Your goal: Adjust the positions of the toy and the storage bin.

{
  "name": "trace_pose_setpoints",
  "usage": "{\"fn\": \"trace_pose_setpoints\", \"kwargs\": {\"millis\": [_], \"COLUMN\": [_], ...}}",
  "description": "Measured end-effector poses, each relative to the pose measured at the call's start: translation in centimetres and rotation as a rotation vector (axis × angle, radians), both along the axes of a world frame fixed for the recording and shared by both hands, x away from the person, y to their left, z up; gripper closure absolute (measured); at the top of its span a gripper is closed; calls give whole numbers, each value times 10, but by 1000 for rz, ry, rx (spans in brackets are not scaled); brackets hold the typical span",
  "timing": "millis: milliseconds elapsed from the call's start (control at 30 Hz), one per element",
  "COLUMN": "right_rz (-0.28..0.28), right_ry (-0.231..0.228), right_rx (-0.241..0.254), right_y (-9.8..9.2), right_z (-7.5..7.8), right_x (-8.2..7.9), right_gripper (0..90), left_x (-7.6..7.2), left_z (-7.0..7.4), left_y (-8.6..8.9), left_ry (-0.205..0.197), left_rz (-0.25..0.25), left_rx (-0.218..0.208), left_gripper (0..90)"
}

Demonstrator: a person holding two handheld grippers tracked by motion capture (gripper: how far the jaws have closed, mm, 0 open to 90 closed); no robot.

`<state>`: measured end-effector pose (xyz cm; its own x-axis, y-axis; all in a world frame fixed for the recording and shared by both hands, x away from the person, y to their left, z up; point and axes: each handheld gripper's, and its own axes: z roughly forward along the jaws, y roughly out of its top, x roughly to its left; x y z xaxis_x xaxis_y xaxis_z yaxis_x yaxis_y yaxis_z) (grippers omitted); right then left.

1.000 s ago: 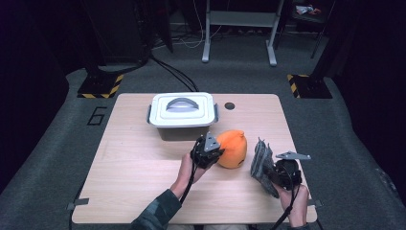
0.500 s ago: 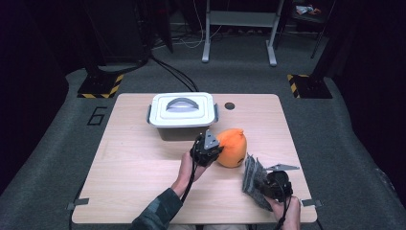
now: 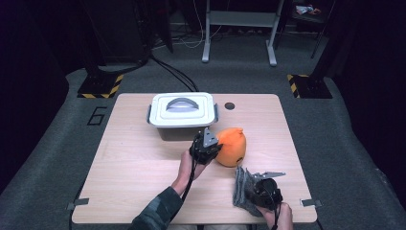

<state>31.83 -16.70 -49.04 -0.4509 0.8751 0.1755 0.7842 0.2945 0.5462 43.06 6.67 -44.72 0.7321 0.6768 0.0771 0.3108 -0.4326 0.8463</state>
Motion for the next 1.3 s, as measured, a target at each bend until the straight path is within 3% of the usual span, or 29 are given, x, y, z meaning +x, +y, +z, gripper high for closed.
{"fn": "trace_pose_setpoints", "kwargs": {"millis": [167,367,500,633,867,1067,1300], "right_rz": [41,70,48,-4,-131,-188,-209], "right_ry": [-13,-87,-145,-199,-222,-228,-236], "right_rx": [4,30,30,32,26,-25,-73], "right_y": [2,-1,-10,-28,-66,-81,-88], "right_z": [4,18,26,28,8,-11,-26], "right_x": [0,0,5,15,37,49,55], "right_gripper": [488,258,146,132,97,79,69], "left_x": [0,0,1,0,-1,-4,-12], "left_z": [1,1,1,2,6,12,22], "left_y": [-1,0,0,0,2,6,14], "left_ry": [-3,-8,-12,-25,-50,-66,-81], "left_rz": [3,3,3,7,7,12,-4], "left_rx": [5,12,17,11,2,0,9], "left_gripper": [821,825,830,834,838,838,838]}}
